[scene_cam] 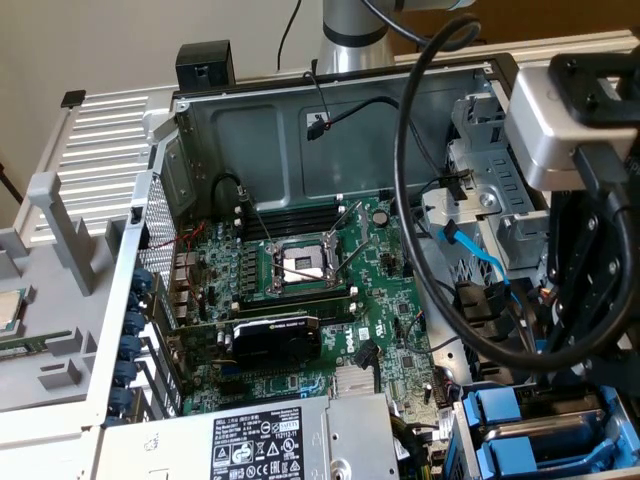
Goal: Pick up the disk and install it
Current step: 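Insert the second disk wire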
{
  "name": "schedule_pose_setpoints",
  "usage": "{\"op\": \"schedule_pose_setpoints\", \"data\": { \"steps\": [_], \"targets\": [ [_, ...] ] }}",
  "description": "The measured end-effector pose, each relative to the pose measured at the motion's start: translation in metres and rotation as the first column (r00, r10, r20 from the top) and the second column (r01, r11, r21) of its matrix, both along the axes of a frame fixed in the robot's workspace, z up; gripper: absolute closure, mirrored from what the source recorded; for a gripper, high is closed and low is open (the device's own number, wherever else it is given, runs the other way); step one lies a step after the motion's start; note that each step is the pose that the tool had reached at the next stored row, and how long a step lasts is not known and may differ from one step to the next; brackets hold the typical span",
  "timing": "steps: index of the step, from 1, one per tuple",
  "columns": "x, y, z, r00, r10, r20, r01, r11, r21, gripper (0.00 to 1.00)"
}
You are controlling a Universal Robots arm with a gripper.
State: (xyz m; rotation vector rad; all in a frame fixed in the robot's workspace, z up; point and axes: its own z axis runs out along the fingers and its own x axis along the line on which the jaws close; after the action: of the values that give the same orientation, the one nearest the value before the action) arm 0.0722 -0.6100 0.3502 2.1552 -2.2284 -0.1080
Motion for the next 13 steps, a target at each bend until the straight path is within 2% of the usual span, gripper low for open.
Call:
{"op": "schedule_pose_setpoints", "data": {
  "steps": [4,13],
  "targets": [
    [-0.0002,0.0000,-0.0005,1.0000,0.000,-0.0006,0.000,1.0000,0.0022,0.84],
    [0.0004,0.0000,-0.0007,1.0000,0.000,-0.0007,0.000,1.0000,0.0022,0.84]
  ]
}}
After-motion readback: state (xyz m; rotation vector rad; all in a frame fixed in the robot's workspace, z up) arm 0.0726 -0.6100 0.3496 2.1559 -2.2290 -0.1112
